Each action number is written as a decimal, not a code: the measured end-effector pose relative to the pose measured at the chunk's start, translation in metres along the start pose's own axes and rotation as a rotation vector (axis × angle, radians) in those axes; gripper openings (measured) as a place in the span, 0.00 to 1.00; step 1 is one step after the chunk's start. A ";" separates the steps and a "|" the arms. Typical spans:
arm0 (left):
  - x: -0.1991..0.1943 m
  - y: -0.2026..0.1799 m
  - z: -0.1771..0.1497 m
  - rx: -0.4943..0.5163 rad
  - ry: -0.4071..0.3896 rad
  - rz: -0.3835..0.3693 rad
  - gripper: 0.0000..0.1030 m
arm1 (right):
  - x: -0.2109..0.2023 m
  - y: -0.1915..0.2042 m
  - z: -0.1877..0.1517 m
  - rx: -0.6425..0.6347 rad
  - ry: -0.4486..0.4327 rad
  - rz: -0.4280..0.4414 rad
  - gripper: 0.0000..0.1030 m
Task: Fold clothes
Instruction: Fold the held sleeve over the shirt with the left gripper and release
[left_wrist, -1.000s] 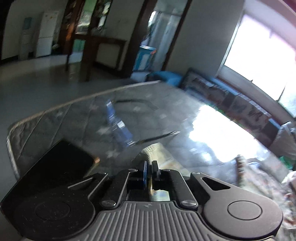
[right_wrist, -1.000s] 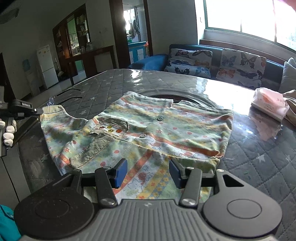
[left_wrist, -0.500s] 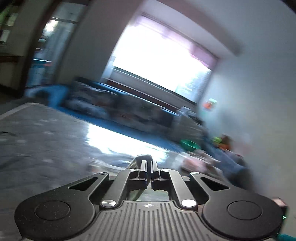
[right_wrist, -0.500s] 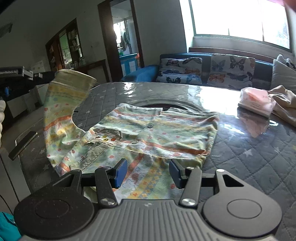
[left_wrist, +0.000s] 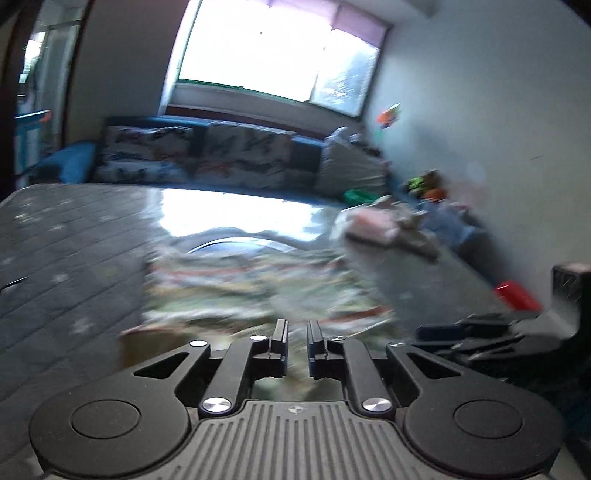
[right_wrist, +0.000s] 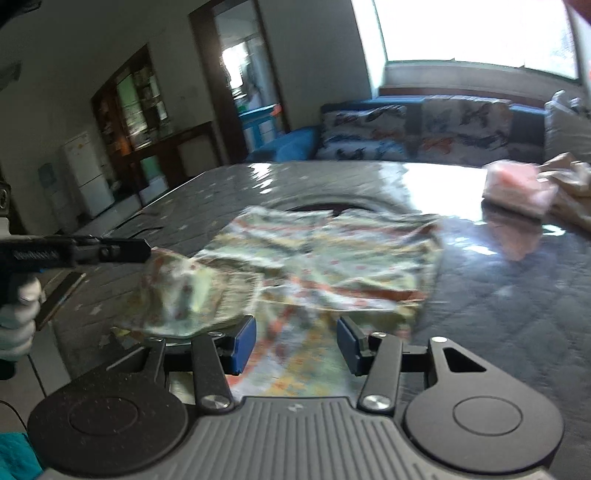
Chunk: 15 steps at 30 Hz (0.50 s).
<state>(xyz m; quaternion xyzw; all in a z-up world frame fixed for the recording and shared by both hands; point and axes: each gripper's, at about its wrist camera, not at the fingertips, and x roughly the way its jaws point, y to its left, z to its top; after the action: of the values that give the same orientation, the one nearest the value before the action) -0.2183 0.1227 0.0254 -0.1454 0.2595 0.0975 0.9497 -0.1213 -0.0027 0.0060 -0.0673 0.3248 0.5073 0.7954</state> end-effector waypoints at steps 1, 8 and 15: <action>-0.001 0.006 -0.004 0.004 0.007 0.031 0.13 | 0.008 0.003 0.002 -0.006 0.012 0.014 0.47; -0.015 0.044 -0.021 -0.050 0.030 0.134 0.28 | 0.059 0.022 0.014 0.015 0.096 0.104 0.43; -0.014 0.056 -0.023 -0.082 0.030 0.150 0.37 | 0.091 0.031 0.011 0.067 0.159 0.109 0.21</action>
<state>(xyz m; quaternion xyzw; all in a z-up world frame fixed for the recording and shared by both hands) -0.2559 0.1665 0.0008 -0.1656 0.2796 0.1765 0.9291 -0.1180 0.0858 -0.0317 -0.0628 0.4068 0.5316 0.7402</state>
